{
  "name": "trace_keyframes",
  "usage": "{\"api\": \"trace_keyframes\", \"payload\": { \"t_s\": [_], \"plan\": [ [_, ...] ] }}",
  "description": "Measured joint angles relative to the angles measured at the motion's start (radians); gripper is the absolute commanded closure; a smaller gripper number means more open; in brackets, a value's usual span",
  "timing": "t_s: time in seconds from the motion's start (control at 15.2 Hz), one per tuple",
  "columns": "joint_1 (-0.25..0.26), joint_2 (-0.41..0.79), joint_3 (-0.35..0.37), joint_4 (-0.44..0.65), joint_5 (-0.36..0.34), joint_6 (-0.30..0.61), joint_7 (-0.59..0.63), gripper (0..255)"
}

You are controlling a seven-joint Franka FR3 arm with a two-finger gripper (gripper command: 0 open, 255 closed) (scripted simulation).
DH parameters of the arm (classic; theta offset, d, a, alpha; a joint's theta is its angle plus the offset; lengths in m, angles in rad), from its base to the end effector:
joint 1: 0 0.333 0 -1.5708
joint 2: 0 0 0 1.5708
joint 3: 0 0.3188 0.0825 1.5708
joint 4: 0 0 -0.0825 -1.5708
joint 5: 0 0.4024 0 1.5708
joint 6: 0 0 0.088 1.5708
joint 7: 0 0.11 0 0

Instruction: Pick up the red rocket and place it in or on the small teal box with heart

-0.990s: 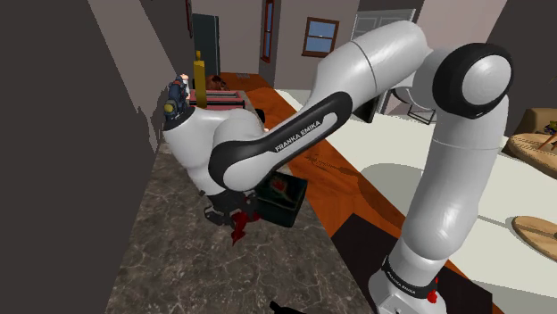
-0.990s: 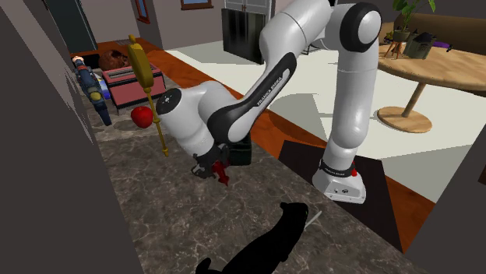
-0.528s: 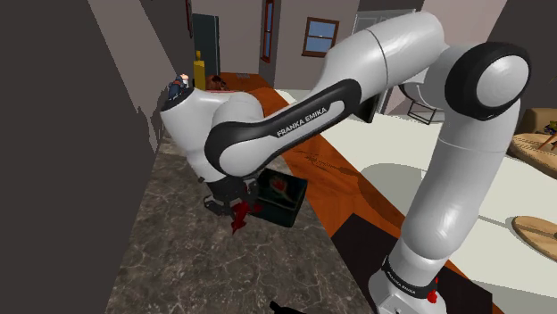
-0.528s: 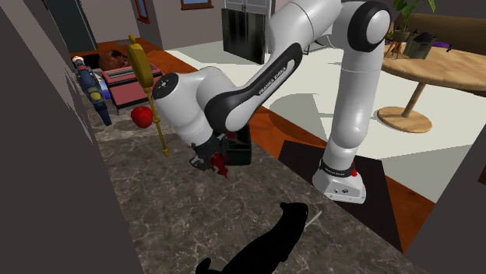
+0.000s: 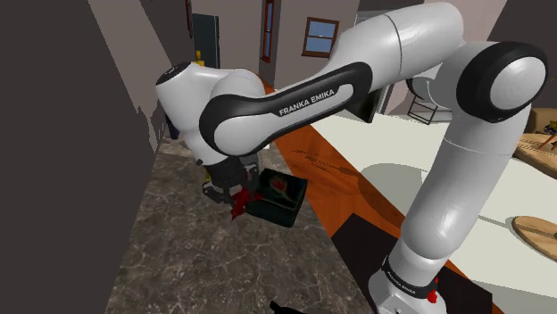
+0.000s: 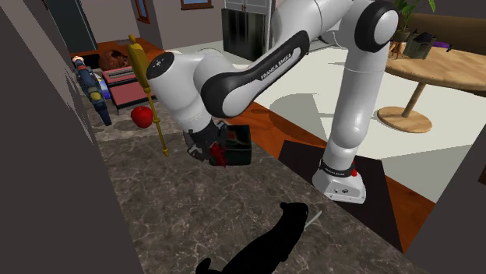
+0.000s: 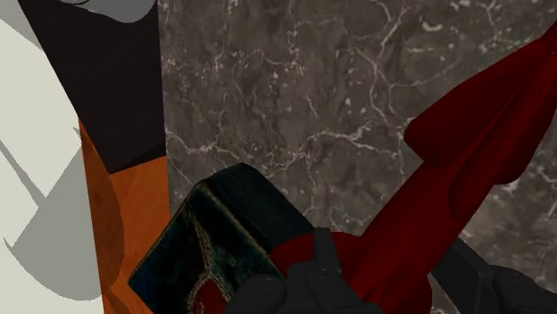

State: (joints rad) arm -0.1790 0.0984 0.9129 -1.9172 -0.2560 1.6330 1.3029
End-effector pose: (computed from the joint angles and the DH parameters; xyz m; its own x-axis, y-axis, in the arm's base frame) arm 0.4326 0.3426 0.4304 0.8826 -0.4660 0.0618 -0.4543 -0.8119 0.3668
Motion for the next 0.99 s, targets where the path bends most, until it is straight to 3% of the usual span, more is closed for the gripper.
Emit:
{"api": "trace_keyframes", "payload": {
  "t_s": [0.59, 0.99],
  "plan": [
    [-0.109, -0.187, -0.096, -0.122, 0.07, 0.053, -0.237, 255],
    [-0.175, -0.261, -0.199, -0.192, 0.064, 0.107, -0.407, 255]
  ]
}}
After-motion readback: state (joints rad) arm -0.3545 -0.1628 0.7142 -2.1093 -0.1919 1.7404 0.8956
